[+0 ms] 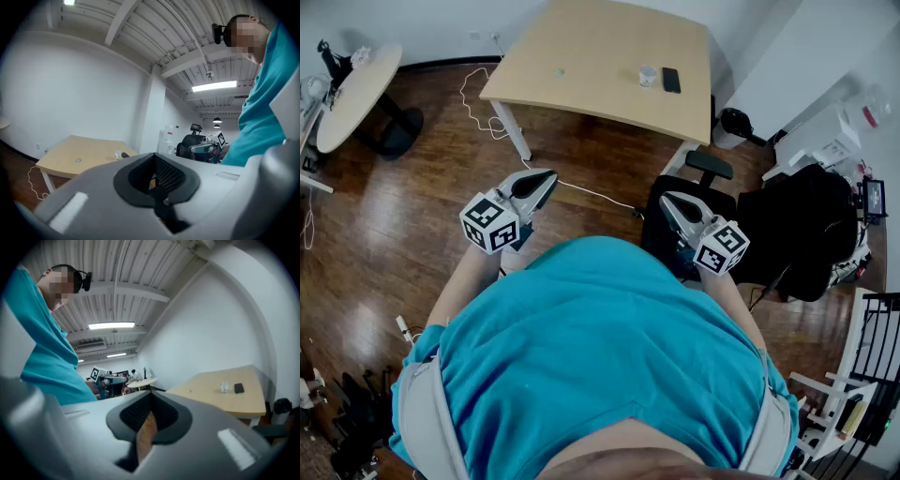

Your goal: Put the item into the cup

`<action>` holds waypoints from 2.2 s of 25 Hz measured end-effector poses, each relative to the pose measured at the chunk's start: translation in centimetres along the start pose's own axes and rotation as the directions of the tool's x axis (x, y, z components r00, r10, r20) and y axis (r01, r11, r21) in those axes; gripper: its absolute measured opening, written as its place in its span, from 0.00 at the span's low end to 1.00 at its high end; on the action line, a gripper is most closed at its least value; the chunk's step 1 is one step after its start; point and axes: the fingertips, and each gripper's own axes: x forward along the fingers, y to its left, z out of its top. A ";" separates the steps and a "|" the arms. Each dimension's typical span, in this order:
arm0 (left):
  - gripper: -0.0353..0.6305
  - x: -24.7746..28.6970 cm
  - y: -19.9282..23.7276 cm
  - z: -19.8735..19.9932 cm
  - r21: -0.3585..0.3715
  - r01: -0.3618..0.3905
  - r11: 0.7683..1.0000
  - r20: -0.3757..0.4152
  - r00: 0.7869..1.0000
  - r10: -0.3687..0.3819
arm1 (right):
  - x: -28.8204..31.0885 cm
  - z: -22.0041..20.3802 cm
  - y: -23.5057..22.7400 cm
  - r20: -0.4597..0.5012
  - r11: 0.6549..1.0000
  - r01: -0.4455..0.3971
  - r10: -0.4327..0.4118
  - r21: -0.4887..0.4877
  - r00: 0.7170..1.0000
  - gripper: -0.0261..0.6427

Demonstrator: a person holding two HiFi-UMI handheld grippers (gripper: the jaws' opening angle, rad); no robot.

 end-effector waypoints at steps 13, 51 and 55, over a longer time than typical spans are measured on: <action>0.06 2.6 7.2 -1.4 -0.008 0.001 1.000 -0.041 0.999 -0.002 | 7.8 0.6 -4.5 -0.028 1.000 -0.027 0.027 -0.002 0.999 0.04; 0.25 35.7 57.4 -15.3 0.244 -0.190 0.951 -0.700 0.644 0.308 | 20.7 6.4 -38.4 -0.126 0.973 0.208 -0.194 0.105 0.973 0.04; 0.25 36.0 60.1 -17.8 0.245 -0.198 0.949 -0.779 0.542 0.315 | 22.2 5.3 -39.1 -0.149 0.961 0.250 -0.231 0.120 0.961 0.04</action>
